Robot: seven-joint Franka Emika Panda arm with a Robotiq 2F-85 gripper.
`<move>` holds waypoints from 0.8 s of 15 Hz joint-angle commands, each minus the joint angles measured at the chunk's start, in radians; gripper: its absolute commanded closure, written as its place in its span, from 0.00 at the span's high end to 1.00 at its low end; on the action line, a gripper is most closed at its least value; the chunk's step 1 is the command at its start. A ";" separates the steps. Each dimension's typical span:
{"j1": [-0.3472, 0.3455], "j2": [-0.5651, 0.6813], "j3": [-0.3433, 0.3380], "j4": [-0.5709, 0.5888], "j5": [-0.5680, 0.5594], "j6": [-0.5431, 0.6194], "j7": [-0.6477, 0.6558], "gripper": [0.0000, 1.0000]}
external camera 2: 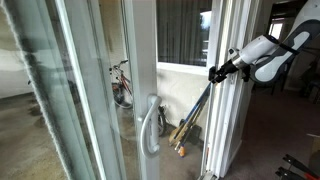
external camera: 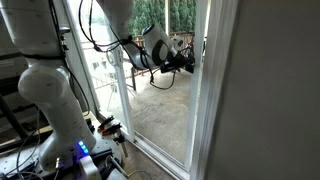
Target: Slide the door to the side to open it
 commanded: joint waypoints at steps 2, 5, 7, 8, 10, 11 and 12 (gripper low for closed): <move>-0.007 0.004 0.020 0.006 -0.023 0.006 0.021 1.00; -0.008 -0.004 0.028 -0.005 -0.040 0.006 0.025 1.00; -0.009 -0.016 0.033 -0.015 -0.050 0.007 0.025 1.00; -0.009 -0.018 0.035 -0.015 -0.051 0.007 0.026 1.00; -0.013 -0.025 0.043 -0.014 -0.052 0.007 0.037 1.00; -0.018 -0.034 0.050 -0.019 -0.062 0.007 0.048 1.00; -0.021 -0.041 0.056 -0.023 -0.068 0.007 0.055 1.00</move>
